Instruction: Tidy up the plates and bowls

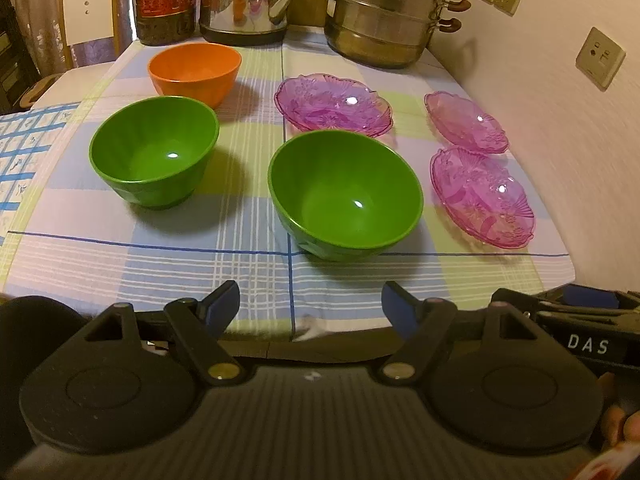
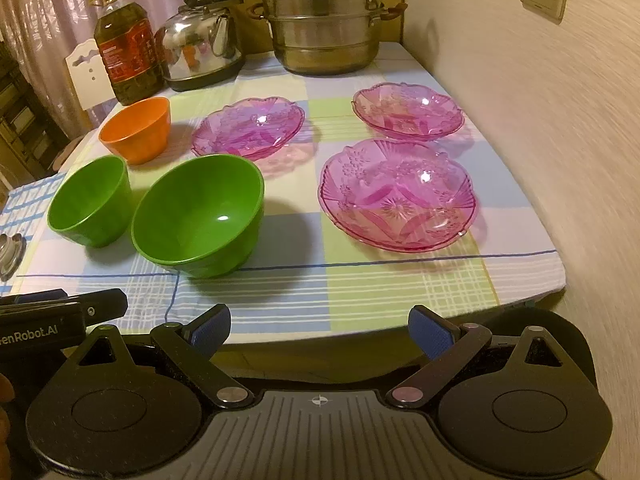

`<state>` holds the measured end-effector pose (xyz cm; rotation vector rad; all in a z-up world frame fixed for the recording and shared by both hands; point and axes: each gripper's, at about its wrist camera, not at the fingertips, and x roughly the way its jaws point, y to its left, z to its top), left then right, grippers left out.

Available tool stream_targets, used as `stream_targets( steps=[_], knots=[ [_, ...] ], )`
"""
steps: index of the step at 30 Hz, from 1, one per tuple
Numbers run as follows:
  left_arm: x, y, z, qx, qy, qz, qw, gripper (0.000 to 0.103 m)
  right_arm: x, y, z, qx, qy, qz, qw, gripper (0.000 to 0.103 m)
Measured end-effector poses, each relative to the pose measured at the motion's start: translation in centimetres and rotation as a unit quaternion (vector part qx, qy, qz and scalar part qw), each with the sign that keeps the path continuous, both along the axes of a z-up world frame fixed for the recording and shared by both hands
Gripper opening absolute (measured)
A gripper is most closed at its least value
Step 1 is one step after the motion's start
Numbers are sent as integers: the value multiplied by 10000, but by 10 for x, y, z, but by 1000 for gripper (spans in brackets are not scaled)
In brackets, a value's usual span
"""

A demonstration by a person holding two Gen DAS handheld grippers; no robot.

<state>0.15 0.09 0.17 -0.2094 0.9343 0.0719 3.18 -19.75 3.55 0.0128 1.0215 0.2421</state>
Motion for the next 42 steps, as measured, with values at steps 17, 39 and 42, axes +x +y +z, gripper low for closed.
stream_targets(
  steps=[17,39,42],
  knots=[
    [1,-2,-1,-25,15,-37,10000,75,3,-2,-2,7,33,-44,10000,96],
    [2,-3,-3,-32,30,-36,10000,75,3,-1,-3,-1,33,-50,10000,96],
    [2,-3,-3,-34,35,-37,10000,75,4,-1,-5,-5,35,-54,10000,96]
  ],
)
